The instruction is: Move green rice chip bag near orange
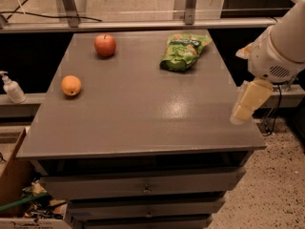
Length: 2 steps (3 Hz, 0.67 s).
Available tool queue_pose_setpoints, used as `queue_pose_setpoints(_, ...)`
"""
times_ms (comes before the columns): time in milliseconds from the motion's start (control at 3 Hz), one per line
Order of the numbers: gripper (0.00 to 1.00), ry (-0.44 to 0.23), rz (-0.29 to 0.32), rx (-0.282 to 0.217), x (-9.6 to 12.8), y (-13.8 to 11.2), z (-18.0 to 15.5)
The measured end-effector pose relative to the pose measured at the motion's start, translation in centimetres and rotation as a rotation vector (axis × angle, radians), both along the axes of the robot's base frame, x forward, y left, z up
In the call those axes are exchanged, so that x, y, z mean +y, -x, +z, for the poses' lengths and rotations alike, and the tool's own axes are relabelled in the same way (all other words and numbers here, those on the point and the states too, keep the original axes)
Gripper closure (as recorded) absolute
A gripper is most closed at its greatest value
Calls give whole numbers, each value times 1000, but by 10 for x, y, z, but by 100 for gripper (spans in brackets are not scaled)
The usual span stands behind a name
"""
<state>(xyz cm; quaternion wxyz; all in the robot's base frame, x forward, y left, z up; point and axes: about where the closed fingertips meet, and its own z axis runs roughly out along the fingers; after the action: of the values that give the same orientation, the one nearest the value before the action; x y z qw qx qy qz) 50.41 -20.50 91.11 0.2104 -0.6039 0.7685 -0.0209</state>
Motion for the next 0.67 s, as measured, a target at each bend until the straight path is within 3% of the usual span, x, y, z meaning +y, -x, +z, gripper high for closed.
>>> queue_pose_setpoints(333, 0, -67, -34, -69, 2, -69, -19)
queue_pose_setpoints(667, 0, -67, -34, -69, 2, -69, -19)
